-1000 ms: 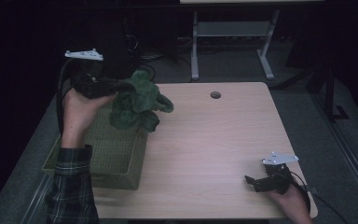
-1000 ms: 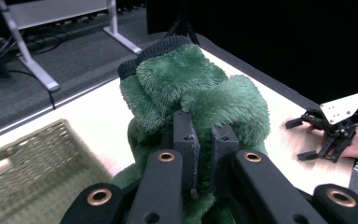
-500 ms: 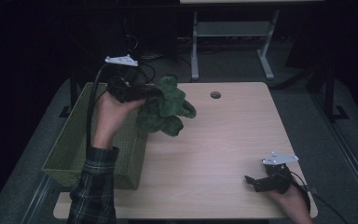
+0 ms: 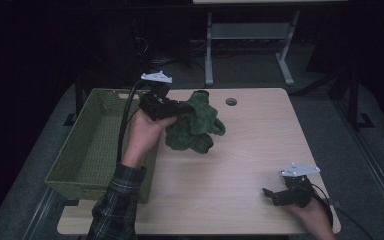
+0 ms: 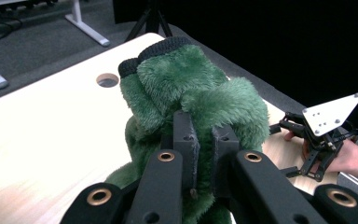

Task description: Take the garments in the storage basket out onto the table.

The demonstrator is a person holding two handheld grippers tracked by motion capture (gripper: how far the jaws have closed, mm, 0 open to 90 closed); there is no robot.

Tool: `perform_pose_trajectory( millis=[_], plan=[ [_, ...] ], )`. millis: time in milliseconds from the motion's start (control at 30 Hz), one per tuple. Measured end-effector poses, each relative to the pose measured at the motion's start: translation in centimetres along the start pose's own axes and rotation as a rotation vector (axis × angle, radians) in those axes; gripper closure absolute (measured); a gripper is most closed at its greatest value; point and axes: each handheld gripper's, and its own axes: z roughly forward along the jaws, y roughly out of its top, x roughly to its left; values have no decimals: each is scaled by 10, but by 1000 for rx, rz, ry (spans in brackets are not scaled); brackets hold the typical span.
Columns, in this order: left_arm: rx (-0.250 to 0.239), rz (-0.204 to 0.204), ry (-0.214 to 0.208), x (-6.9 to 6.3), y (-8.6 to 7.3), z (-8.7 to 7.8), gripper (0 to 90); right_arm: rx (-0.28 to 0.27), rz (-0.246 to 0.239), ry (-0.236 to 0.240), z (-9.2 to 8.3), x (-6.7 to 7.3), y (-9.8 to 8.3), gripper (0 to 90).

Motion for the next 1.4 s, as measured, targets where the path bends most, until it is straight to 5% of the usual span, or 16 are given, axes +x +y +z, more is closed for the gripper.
perform_pose_trajectory(
  millis=[633,967,1400],
  plan=[
    [57,38,-75,-32,-21,51,838,-1,-2,0,0,0,0,24],
    [102,15,-139,-49,-43,88,838,0,-2,0,0,0,0,24],
    [175,-17,-174,-41,-76,135,838,1,-2,-1,0,0,0,24]
  ],
)
